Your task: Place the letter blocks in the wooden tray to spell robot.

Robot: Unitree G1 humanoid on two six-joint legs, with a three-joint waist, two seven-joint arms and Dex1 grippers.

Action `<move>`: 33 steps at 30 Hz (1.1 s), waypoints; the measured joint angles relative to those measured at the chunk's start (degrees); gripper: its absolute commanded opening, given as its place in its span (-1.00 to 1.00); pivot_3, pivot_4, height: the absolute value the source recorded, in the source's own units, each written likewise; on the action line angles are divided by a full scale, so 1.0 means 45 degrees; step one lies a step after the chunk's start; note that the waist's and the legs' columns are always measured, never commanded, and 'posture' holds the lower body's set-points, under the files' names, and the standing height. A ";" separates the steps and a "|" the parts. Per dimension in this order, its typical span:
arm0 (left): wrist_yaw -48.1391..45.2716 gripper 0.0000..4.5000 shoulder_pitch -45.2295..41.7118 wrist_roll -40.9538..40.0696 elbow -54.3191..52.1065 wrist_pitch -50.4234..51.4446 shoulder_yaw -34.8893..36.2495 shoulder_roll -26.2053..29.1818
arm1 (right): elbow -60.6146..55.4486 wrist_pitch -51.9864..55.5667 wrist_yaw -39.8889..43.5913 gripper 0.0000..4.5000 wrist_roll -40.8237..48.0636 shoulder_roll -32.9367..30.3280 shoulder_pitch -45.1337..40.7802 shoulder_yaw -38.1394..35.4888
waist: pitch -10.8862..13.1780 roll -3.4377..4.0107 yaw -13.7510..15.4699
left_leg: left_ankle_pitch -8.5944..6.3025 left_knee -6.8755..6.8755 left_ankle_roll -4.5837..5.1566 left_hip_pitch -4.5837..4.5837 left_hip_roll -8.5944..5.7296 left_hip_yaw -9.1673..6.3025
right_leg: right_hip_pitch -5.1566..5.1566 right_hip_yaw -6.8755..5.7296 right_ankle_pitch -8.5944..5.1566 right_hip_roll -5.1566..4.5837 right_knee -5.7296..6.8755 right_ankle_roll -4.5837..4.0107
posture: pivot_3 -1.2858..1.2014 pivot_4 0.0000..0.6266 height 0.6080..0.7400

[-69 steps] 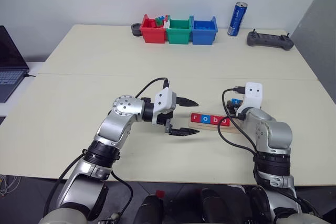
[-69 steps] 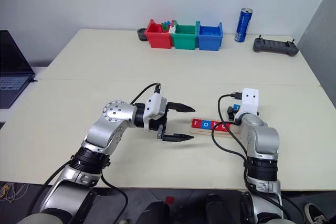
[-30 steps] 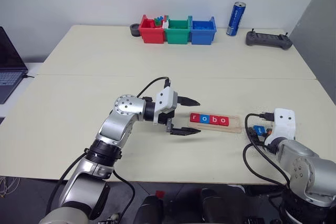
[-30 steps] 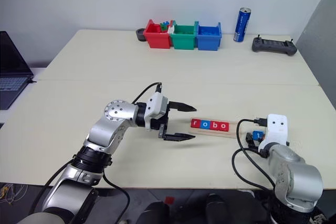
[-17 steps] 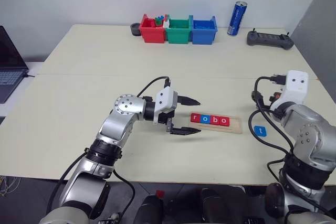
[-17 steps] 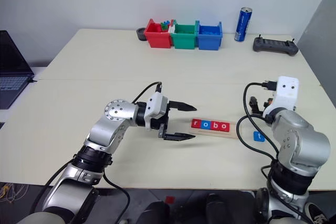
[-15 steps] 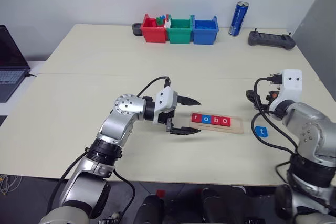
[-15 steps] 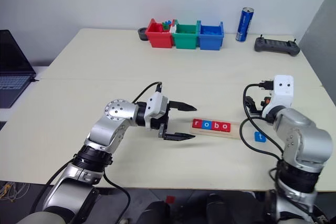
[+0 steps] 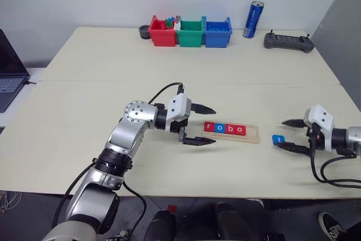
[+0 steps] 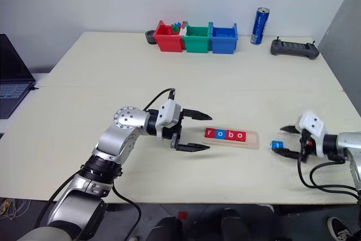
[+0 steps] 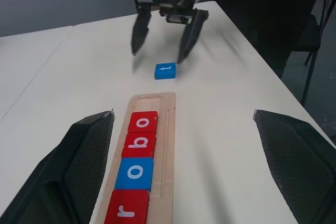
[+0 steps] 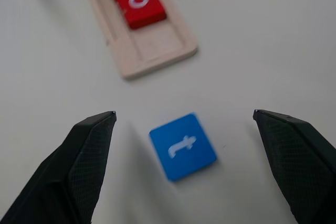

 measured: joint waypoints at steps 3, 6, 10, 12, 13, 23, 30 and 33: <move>0.0007 1.00 0.0001 -0.0002 -0.0018 0.0011 0.0001 0.0003 | 0.0669 -0.0799 0.0652 0.98 -0.0167 -0.0130 -0.0042 0.0336 | 0.0000 0.0000 0.0015 | 0.0000 0.0006 0.0000 0.0002 0.0000 -0.0001 | 0.0004 0.0000 0.0000 -0.0001 0.0001 0.0000 | 0.03 -0.52 1.00; -0.0001 1.00 0.0046 -0.0005 -0.0132 0.0043 0.0001 0.0018 | 0.1269 -0.1297 0.0733 0.98 -0.0299 -0.0041 -0.0508 0.0627 | 0.0000 0.0000 -0.0005 | 0.0000 0.0006 -0.0001 0.0009 0.0001 0.0008 | 0.0005 0.0011 0.0000 -0.0001 0.0003 0.0000 | 0.03 -0.52 1.00; -0.0013 1.00 0.0201 -0.0030 -0.0370 0.0161 0.0000 0.0061 | 0.2153 -0.1819 0.0682 0.98 -0.0553 0.0435 -0.1132 0.1070 | 0.0000 -0.0001 0.0037 | 0.0000 0.0007 -0.0001 0.0011 0.0000 0.0008 | 0.0007 0.0012 0.0001 -0.0003 0.0003 -0.0001 | 0.03 -0.52 1.00; -0.0015 1.00 0.0233 -0.0032 -0.0392 0.0255 0.0001 0.0089 | 0.2471 -0.1976 0.0682 0.98 -0.0668 0.0546 -0.1360 0.1191 | 0.0000 0.0000 0.0049 | 0.0000 0.0009 -0.0001 0.0011 -0.0004 0.0011 | 0.0006 0.0015 0.0001 -0.0009 0.0003 -0.0001 | 0.03 -0.52 1.00; -0.0014 1.00 0.0240 -0.0032 -0.0408 0.0285 0.0001 0.0105 | 0.2658 -0.2040 0.0689 0.98 -0.0746 0.0558 -0.1555 0.1263 | 0.0000 -0.0001 0.0049 | 0.0000 0.0011 -0.0001 0.0011 -0.0004 0.0013 | 0.0007 0.0017 0.0001 -0.0009 0.0003 0.0000 | 0.03 -0.52 1.00; -0.0004 1.00 0.0244 -0.0034 -0.0589 0.0329 0.0001 0.0124 | 0.3859 -0.2400 0.0724 0.57 -0.0937 0.0629 -0.2296 0.1481 | -0.0001 0.0000 0.0064 | 0.0000 0.0015 -0.0001 0.0012 -0.0003 0.0008 | 0.0012 0.0013 0.0002 -0.0009 0.0003 0.0000 | 0.03 -0.52 1.00; 0.0015 1.00 0.0243 -0.0035 -0.0589 0.0333 0.0001 0.0124 | 0.4284 -0.2929 0.0947 -0.36 -0.1022 0.0609 -0.2408 0.1480 | -0.0001 0.0000 0.0062 | 0.0000 0.0017 -0.0001 0.0024 -0.0003 0.0007 | 0.0025 0.0012 0.0003 -0.0009 0.0003 0.0000 | 0.03 -0.52 1.00; 0.0018 1.00 0.0243 -0.0034 -0.0588 0.0333 0.0001 0.0124 | 0.4201 -0.2791 0.0960 -0.35 -0.1011 0.0620 -0.2445 0.1484 | -0.0001 0.0000 0.0058 | 0.0000 0.0019 -0.0001 0.0024 -0.0003 0.0008 | 0.0026 0.0014 0.0003 -0.0009 0.0003 0.0000 | 0.03 -0.52 1.00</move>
